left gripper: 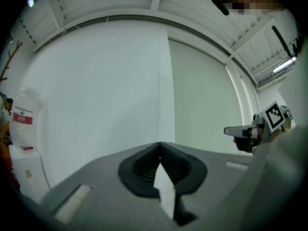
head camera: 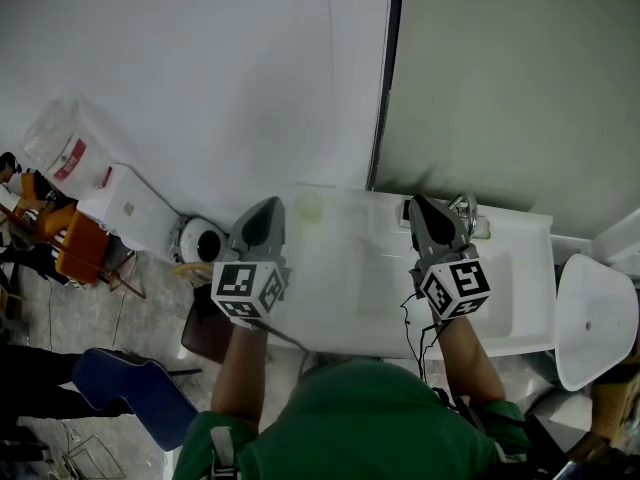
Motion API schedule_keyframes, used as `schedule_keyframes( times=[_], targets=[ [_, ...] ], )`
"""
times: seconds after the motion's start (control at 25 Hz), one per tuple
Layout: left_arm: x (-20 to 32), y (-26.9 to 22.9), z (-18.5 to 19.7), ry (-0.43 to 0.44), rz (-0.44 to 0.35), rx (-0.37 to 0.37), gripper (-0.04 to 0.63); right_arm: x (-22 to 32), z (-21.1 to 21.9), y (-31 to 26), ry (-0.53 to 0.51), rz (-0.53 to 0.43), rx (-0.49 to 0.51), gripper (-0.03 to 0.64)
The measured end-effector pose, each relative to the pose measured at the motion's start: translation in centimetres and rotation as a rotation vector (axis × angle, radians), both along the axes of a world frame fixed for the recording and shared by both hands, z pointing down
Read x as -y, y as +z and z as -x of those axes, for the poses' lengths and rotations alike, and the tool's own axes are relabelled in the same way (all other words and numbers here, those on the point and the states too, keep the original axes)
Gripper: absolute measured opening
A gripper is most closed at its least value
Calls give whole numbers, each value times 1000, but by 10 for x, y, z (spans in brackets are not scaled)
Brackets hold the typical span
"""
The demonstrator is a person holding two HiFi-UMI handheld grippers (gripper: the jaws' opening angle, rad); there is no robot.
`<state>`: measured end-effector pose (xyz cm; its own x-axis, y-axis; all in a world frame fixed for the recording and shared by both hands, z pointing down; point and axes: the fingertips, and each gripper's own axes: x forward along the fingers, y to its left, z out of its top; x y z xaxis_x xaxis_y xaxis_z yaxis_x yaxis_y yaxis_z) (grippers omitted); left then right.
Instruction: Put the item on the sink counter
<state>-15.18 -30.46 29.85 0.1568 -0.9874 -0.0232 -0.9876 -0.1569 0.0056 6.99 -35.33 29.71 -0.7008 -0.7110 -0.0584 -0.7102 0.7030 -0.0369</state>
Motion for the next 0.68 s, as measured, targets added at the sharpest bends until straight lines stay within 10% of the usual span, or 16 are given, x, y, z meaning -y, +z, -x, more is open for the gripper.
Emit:
schedule_keyframes(
  times=[0.68],
  targets=[
    [14,10,7,8,4,-10,-2,9,9,6,1,6,-9,6]
  ],
)
